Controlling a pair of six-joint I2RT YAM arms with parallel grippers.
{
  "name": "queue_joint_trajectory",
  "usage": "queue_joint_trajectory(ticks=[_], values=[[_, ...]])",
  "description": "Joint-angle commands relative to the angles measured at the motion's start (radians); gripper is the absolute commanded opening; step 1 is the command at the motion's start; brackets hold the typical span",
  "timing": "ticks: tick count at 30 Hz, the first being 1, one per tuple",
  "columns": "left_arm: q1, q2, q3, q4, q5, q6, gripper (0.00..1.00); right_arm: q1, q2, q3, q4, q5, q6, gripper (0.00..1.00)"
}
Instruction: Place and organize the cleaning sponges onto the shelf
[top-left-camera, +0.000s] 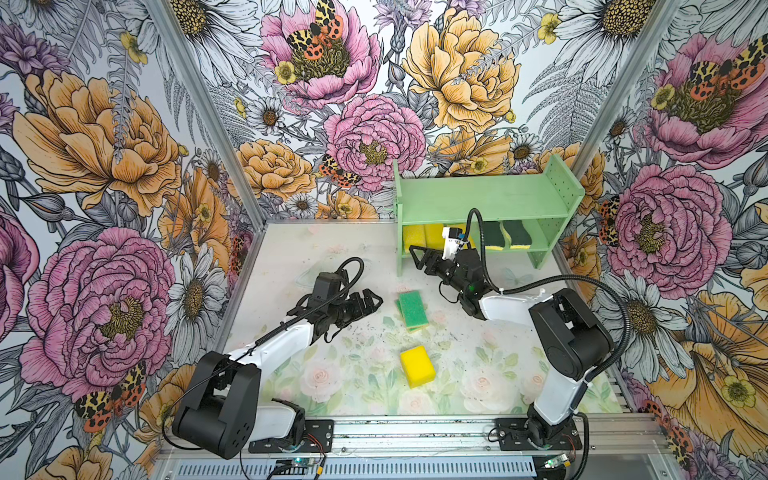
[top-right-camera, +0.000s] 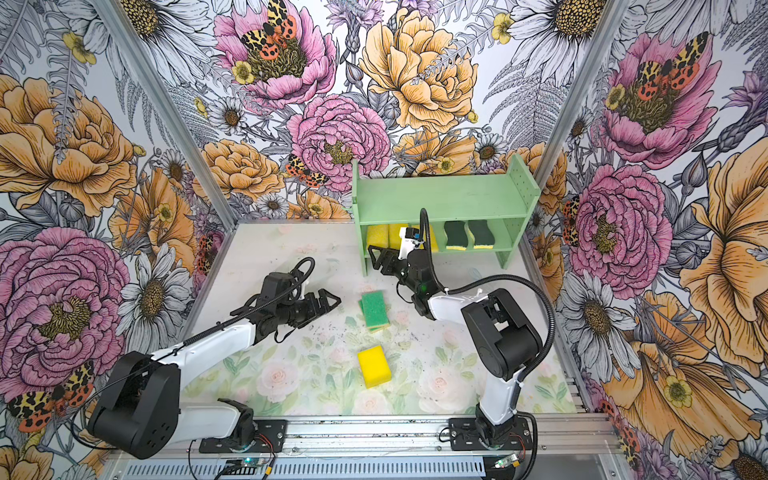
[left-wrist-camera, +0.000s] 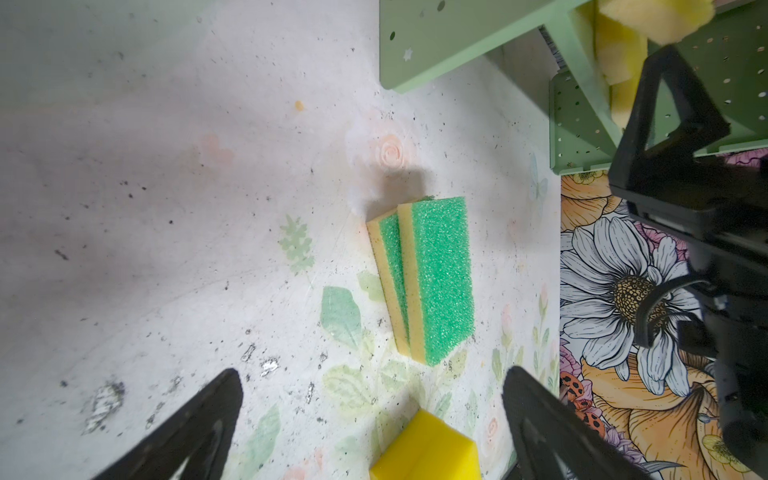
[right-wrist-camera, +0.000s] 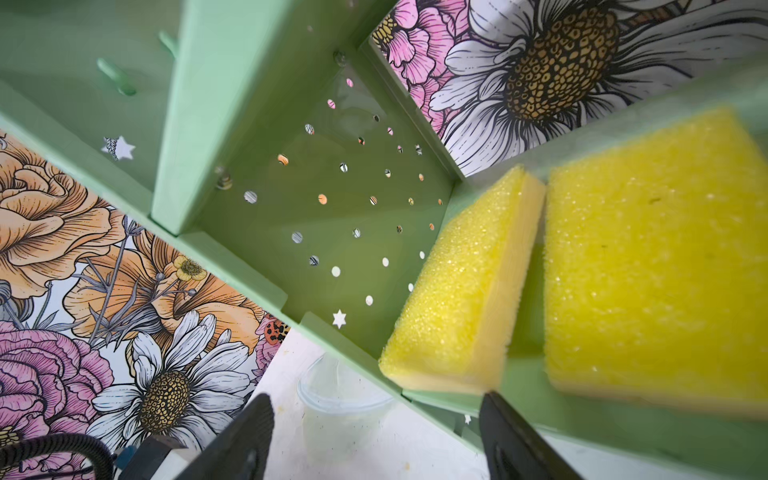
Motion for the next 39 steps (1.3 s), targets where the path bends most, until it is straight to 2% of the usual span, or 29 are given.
queue_joint_trajectory(ticks=[1,14,22,28,35,39], values=[[-0.009,0.008,0.023,0.002,-0.022,0.022,0.99,-0.011,0.025,0.036,0.013,0.001,-0.015,0.80],[-0.010,0.020,0.023,0.005,-0.024,0.022,0.99,-0.020,0.041,0.057,-0.002,-0.011,-0.010,0.79],[-0.015,0.012,0.028,0.004,-0.022,0.013,0.99,-0.019,-0.027,0.028,-0.066,-0.016,-0.027,0.79],[-0.042,-0.013,0.085,-0.065,-0.056,0.014,0.99,-0.017,-0.191,0.002,-0.346,-0.019,-0.142,0.80],[-0.094,-0.024,0.164,-0.137,-0.109,-0.004,0.99,-0.017,-0.472,0.005,-0.801,0.024,-0.313,0.85],[-0.112,-0.023,0.191,-0.160,-0.132,-0.027,0.99,-0.018,-0.614,-0.010,-0.945,0.012,-0.329,0.88]])
